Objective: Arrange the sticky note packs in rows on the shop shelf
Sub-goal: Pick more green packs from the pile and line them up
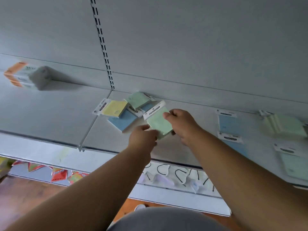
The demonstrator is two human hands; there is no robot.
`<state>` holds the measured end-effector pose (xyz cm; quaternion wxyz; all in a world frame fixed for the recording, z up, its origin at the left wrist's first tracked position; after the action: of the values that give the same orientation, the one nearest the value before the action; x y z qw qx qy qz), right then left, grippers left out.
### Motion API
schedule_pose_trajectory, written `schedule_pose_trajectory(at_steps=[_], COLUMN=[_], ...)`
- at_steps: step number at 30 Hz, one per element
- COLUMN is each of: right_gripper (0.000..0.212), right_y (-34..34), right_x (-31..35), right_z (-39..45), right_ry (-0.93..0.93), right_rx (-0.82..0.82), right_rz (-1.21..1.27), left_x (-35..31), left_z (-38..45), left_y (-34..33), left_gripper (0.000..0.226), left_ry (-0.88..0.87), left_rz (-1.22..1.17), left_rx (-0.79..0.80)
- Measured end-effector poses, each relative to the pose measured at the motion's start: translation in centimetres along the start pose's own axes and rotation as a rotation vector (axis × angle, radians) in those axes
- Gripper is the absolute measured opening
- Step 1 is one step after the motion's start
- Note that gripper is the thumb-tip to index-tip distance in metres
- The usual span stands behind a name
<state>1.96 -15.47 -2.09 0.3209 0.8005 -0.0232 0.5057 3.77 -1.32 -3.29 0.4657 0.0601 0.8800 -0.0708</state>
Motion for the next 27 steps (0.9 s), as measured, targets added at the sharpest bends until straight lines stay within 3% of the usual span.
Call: schedule_pose_trajectory(at_steps=[2,7,14,20,24,27], right_gripper=[0.011,0.018,0.028,0.032,0.037,0.04], right_y=[3.2,12.7,26.2,33.7,34.6,34.3], right_x=[-1.3,-7.0,-17.0,-21.3,-22.8,-23.1], right_z=[-1.2,-4.4,-9.2,-9.5,-8.5,-8.3], right_ry=[0.032,-0.01,-0.147,-0.195,-0.232,-0.226], right_rx=[-0.072,-0.312,-0.518,-0.482,-0.364,-0.409], right_rz=[0.016,0.009,-0.136,-0.453,-0.63,-0.634], left_x=[-0.3,1.0,6.0,9.4,10.8,11.2], left_z=[-0.4,-3.5,-10.2,-12.8,-13.2,-13.4], left_y=[-2.5,-11.0,-24.1,-32.7,-35.2,-35.3], left_gripper=[0.024,0.021,0.03,0.037,0.034,0.039], left_ry=[-0.106,-0.391,-0.491,-0.508,-0.512,-0.522], left_rz=[0.129,0.593,0.749,0.912,1.11,1.13], left_rx=[0.052,0.286,0.513,0.492,0.379,0.304])
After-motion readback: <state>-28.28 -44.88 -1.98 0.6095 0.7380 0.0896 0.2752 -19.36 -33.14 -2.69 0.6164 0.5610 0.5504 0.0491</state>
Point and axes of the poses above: each hand's wrist, its own z-axis towards the middle knuckle, its own y-axis out of the back of the hand, x = y × z, the point moved 2 cm from there along z, towards the middle knuckle, and after that the axes turned 7 degrees about -z, right-handed, at the moved point
